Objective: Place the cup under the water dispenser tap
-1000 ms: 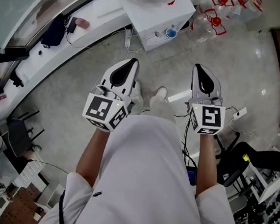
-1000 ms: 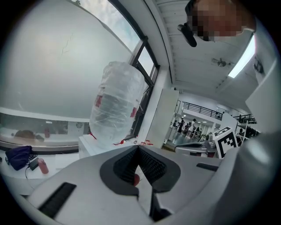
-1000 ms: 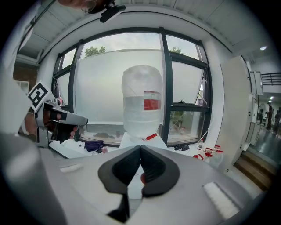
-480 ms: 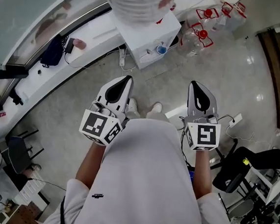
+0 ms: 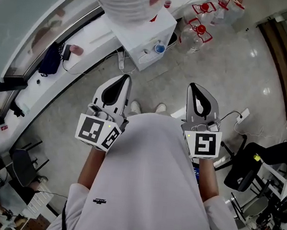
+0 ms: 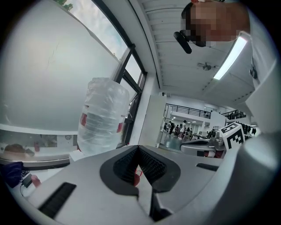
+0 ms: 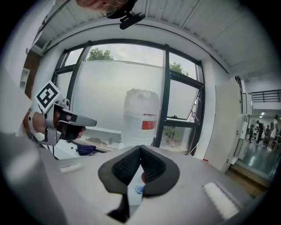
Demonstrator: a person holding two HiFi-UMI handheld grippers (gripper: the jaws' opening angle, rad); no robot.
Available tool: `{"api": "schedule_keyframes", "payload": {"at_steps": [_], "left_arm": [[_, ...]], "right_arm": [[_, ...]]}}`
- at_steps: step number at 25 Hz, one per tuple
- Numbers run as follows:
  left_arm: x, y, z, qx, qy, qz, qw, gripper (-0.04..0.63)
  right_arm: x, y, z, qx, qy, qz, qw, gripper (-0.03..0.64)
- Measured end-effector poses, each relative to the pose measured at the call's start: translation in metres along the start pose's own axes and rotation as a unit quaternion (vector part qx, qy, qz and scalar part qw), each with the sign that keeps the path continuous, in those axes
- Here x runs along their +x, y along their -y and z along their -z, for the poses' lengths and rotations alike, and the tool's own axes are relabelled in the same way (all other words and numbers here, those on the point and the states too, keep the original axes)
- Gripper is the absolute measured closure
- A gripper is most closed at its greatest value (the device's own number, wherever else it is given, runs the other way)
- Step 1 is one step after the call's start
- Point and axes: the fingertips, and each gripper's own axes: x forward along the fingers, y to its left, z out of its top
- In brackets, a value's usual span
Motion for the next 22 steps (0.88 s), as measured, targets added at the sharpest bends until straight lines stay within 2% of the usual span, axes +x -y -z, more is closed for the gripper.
{"api": "schedule_keyframes", "payload": {"at_steps": [9, 22], "left_arm": [[0.0, 0.011, -0.008, 0.0, 0.003, 0.017, 0.9998, 0.589], [-0.006, 0.011, -0.007, -0.012, -0.001, 0.02, 0.9997, 0.589]], "right_arm": [[-0.006, -0.003, -0.03, 0.026, 0.025, -0.013, 0.999, 0.606], [-0.007, -0.014, -0.019, 0.046, 0.003, -0.01, 0.999, 0.607]]}}
